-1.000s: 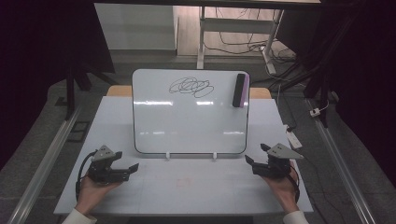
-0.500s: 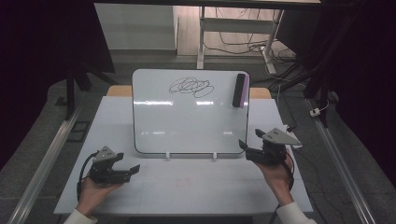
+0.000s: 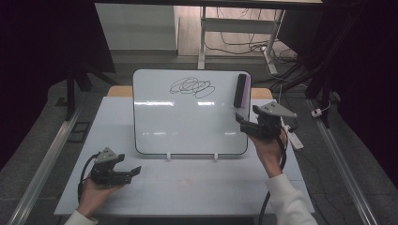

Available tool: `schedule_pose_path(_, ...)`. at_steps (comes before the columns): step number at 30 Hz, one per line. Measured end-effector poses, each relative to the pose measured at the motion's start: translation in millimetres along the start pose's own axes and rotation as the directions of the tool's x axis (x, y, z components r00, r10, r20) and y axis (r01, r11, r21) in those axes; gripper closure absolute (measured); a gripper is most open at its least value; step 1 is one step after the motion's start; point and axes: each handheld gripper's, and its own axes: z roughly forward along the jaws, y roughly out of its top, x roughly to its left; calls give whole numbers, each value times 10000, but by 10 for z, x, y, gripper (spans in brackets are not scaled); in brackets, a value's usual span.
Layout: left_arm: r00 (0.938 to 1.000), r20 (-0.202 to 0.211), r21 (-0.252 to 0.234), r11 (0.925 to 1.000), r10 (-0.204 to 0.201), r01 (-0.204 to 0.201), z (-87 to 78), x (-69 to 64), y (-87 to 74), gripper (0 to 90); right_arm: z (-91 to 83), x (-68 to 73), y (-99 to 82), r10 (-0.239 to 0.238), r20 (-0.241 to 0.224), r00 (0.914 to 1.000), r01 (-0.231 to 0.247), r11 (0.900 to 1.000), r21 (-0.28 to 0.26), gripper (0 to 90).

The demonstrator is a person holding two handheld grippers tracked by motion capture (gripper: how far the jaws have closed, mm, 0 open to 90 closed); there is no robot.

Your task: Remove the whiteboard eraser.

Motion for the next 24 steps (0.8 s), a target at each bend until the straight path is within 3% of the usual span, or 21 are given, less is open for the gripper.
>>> schedule_pose_path(5,10000,-3,1,10000,-78,78,-1,15,-10,158,157,-24,167,111,427,9990,-111,9999,-3,296)
schedule_pose_path(12,10000,44,21,10000,-41,40,0,17,-16,161,344,-10,243,247,923,9954,-264,9995,171,315)
schedule_pose_path(24,10000,35,13,10000,-24,24,0,16,-17,161,410,-4,289,274,1356,9904,-296,9995,145,443)
